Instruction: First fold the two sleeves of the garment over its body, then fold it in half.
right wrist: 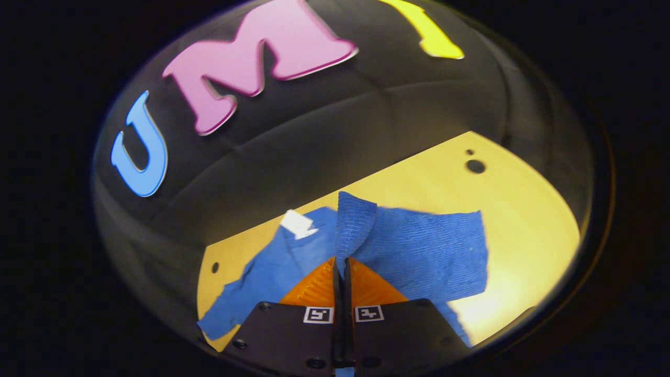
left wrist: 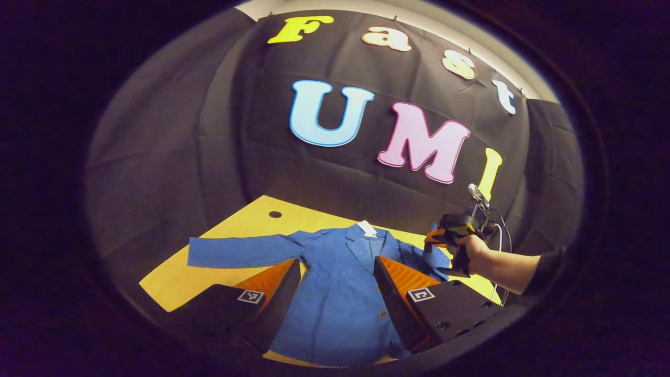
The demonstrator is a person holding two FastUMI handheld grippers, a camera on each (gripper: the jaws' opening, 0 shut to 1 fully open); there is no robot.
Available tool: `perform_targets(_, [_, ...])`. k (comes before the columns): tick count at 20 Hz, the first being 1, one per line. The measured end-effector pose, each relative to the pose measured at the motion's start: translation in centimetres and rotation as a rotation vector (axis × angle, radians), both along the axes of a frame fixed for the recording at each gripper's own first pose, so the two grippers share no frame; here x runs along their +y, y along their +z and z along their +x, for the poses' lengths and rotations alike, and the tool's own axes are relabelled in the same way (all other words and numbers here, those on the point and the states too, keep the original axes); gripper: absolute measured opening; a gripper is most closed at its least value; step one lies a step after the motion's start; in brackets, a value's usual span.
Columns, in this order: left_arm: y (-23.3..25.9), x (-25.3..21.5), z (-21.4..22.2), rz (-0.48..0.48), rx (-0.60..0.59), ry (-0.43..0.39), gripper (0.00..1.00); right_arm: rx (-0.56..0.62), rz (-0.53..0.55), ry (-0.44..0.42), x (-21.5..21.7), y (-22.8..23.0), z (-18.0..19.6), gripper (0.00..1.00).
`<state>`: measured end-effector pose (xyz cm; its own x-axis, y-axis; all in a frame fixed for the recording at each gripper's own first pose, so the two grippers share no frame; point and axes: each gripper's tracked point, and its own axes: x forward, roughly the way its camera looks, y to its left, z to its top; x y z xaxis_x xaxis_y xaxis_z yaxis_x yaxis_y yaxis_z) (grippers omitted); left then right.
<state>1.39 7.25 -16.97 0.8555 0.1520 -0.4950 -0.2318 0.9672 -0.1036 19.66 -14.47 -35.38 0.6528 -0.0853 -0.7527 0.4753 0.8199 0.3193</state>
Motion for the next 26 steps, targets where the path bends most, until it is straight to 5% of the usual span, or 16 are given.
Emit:
perform_targets(4, [-1.3, 7.5, -2.9, -0.022, 0.024, 0.180, 0.82, 0.029, 0.006, 0.199, 16.0, -4.5, 4.8, 0.01])
perform_targets(6, [-2.3, 11.1, -3.5, -0.052, 0.038, 0.234, 0.82, 0.127, 0.008, 0.290, 22.4, -9.2, 4.0, 0.04])
perform_targets(9, [-3.7, 15.4, -3.5, -0.023, 0.089, 0.247, 0.83, 0.173, -0.027, 0.347, 25.2, -11.6, 2.4, 0.69])
perform_targets(11, [-4.9, 19.2, -2.4, 0.001, 0.110, 0.289, 0.83, 0.117, -0.125, 0.381, 24.3, -10.0, 2.4, 1.00])
perform_targets(12, [-5.8, 20.8, -1.6, -0.014, 0.130, 0.306, 0.83, 0.089, -0.158, 0.392, 23.7, -9.0, 2.3, 0.87])
perform_targets(13, [-7.0, 22.3, -0.4, -0.033, 0.143, 0.319, 0.83, 0.062, -0.171, 0.397, 23.2, -7.6, 2.0, 0.87])
perform_targets(14, [-8.1, 23.8, 0.8, -0.049, 0.153, 0.333, 0.83, 0.029, -0.177, 0.395, 22.8, -6.3, 1.7, 0.99])
perform_targets(17, [-12.7, 28.3, 4.0, -0.105, 0.235, 0.342, 0.84, -0.073, -0.200, 0.410, 20.9, -2.6, 0.1, 0.98])
perform_targets(20, [-17.3, 32.2, 5.5, -0.048, 0.396, 0.391, 0.84, -0.159, -0.204, 0.413, 19.5, 0.7, -4.1, 0.98])
perform_targets(26, [-20.5, 33.4, 6.1, -0.025, 0.512, 0.472, 0.84, -0.095, -0.183, 0.474, 15.2, 1.2, -11.5, 0.98])
